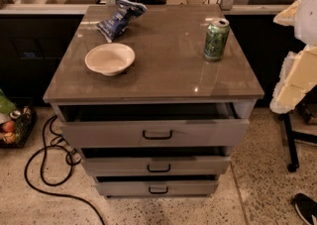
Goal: Place green can into paper bowl
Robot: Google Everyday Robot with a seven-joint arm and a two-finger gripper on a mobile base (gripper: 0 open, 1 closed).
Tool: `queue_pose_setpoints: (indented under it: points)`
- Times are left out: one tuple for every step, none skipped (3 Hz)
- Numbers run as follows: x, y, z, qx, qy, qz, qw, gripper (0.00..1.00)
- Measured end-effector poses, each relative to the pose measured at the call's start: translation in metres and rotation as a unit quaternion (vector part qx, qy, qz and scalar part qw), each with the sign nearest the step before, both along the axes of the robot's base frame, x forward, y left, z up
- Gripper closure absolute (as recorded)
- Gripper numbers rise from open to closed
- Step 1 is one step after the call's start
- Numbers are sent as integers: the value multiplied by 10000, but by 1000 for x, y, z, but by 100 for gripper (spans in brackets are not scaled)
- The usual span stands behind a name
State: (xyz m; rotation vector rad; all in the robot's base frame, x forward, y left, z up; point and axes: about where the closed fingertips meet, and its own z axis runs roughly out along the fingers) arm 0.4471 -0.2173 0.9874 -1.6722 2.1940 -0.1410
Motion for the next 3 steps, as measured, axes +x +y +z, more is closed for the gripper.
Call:
queue_pose_setpoints:
  points:
    - [16, -17, -4, 368, -291, -259, 9986, 0]
    - [42, -33, -8, 1060, -823, -636, 9889, 0]
    - [72, -43, -12, 1777, -1372, -878, 9705, 0]
